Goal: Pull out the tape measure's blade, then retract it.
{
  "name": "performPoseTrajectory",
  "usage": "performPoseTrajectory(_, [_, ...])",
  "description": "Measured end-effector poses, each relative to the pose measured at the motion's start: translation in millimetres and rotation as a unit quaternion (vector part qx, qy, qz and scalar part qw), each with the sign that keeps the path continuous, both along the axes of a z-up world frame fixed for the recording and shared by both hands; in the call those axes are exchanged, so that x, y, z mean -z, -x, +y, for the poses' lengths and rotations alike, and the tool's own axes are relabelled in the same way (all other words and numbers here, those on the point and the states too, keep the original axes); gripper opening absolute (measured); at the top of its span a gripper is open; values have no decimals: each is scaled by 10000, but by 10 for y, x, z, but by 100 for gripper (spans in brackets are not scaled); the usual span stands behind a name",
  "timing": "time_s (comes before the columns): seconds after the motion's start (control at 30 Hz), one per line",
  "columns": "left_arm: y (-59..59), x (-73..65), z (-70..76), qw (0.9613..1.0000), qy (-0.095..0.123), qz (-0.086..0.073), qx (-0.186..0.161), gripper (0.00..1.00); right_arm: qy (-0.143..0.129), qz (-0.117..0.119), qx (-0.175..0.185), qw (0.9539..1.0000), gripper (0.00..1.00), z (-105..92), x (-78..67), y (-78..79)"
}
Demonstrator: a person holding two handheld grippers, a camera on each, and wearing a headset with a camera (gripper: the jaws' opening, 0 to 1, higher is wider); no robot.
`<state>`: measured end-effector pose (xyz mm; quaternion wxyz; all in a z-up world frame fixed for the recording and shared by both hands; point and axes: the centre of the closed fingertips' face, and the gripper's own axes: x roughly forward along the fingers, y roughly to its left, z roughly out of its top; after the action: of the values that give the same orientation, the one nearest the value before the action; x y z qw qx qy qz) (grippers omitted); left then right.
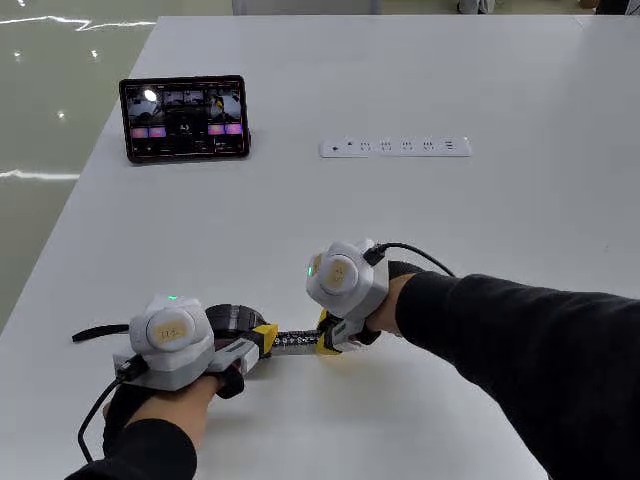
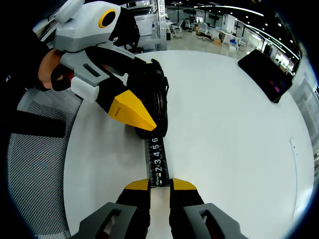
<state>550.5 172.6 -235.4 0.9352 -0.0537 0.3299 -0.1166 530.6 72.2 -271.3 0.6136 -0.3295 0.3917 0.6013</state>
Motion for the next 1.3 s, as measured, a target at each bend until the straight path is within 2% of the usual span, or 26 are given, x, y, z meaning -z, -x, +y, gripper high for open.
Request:
performPoseTrajectory(0.8, [-2, -2, 6, 10000, 44, 7, 10, 58, -143, 32, -12, 9999, 10, 155, -10, 11])
performPoseTrajectory(0.9, [-2, 2, 5, 10000, 46, 7, 13, 58, -178, -72, -173, 9997, 10, 183, -3, 13])
performPoseTrajectory(1.3, [3, 4, 5, 10000, 56, 17, 10, 58, -200, -34, -124, 9997, 10, 262, -4, 21])
